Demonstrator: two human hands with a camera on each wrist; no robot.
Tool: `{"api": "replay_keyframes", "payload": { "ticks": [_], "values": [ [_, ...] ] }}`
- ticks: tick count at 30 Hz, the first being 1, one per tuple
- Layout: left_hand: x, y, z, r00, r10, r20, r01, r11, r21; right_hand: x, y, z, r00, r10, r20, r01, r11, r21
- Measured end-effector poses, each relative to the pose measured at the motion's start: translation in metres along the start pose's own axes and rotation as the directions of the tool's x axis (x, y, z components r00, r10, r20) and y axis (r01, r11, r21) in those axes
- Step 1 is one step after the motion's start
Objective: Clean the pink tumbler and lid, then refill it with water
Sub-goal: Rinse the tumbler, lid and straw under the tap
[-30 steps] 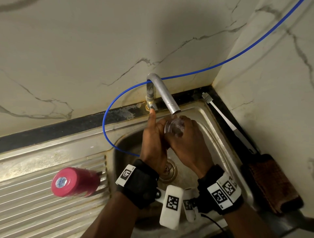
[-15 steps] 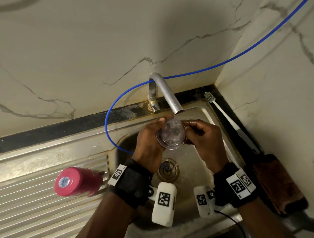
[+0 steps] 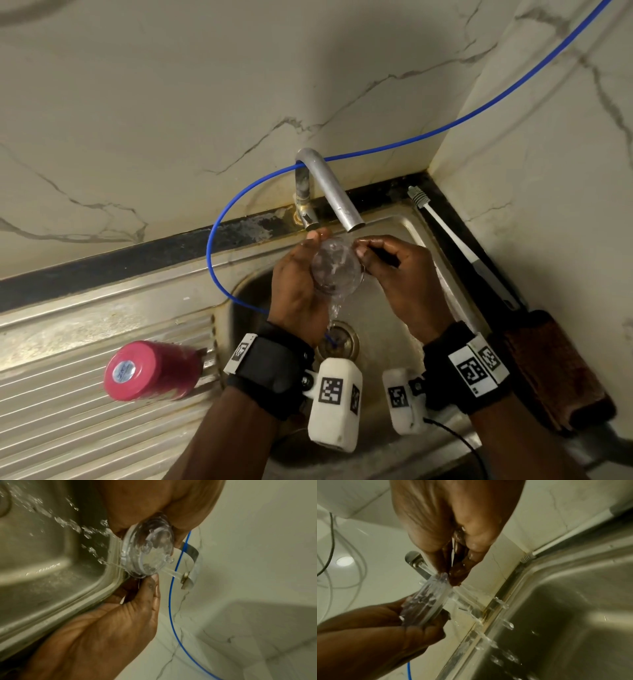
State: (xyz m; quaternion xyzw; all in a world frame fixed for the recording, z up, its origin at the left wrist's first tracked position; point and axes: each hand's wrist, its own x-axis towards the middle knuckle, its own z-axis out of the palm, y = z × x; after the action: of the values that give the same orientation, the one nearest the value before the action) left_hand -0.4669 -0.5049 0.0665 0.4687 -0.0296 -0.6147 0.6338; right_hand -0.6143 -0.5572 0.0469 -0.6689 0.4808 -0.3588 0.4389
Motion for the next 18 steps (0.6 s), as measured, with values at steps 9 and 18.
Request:
{"api": "replay_keyframes", "payload": {
  "ticks": [9,18],
  "values": [
    [0.004,-0.004,-0.013,0.998,-0.056,0.01,0.054,0.992,0.113,0.003,-0.002,0.006,0.986,0.091,0.141,-0.076,0.991,-0.108],
    [0.01,0.016,0.005,1.0,-0.006,-0.017,0.008,0.992,0.123,0.006,-0.007,0.008,0.98,0.018,0.196,0.007,0.992,-0.128]
  ]
}}
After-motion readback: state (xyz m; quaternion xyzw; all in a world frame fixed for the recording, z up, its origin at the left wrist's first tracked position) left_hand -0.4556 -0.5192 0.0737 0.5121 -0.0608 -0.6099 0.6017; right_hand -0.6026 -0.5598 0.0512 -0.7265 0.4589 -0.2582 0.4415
